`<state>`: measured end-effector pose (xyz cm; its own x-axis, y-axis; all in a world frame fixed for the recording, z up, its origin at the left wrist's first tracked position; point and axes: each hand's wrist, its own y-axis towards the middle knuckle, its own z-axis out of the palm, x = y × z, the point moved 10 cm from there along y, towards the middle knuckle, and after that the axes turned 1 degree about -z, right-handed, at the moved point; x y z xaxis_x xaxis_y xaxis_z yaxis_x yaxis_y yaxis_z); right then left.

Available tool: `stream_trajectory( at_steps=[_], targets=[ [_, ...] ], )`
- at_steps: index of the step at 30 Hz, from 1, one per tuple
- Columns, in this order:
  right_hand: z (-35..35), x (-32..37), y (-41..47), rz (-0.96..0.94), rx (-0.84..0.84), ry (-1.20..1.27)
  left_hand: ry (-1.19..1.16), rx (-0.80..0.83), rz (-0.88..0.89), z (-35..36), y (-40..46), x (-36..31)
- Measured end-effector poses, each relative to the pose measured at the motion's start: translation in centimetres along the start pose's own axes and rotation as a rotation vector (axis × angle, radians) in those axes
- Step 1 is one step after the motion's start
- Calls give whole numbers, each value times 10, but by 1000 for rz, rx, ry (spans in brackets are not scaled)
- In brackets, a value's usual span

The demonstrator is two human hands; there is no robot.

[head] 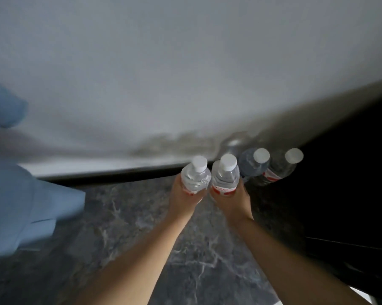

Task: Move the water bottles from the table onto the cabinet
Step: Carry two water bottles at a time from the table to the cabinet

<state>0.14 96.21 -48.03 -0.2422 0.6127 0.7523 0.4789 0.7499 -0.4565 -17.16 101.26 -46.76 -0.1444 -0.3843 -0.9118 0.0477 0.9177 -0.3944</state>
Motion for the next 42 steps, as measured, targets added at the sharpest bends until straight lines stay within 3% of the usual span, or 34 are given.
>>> stream_trajectory(
  at_steps=[7, 13, 16, 26, 30, 36, 42],
  targets=[
    [25, -9, 37, 22, 13, 76, -52, -60, 119, 13, 32, -4],
    [28, -17, 43, 44, 64, 5, 46, -12, 158, 18, 34, -4],
    [28, -10, 39, 35, 121, -104, 61, -2, 130, 17, 29, -4],
    [-12, 20, -7, 47, 152, -96, 109, 30, -69, 6, -11, -19],
    [-28, 43, -38, -14, 253, -279, 296, 66, -76, -1, -45, -59],
    [-42, 93, -82, -195, 382, -679, 766, 139, -41, -25, -98, -106],
    [-9, 157, -135, -507, 544, -1002, 840, 55, -98, -84, -141, -122]
  ],
)
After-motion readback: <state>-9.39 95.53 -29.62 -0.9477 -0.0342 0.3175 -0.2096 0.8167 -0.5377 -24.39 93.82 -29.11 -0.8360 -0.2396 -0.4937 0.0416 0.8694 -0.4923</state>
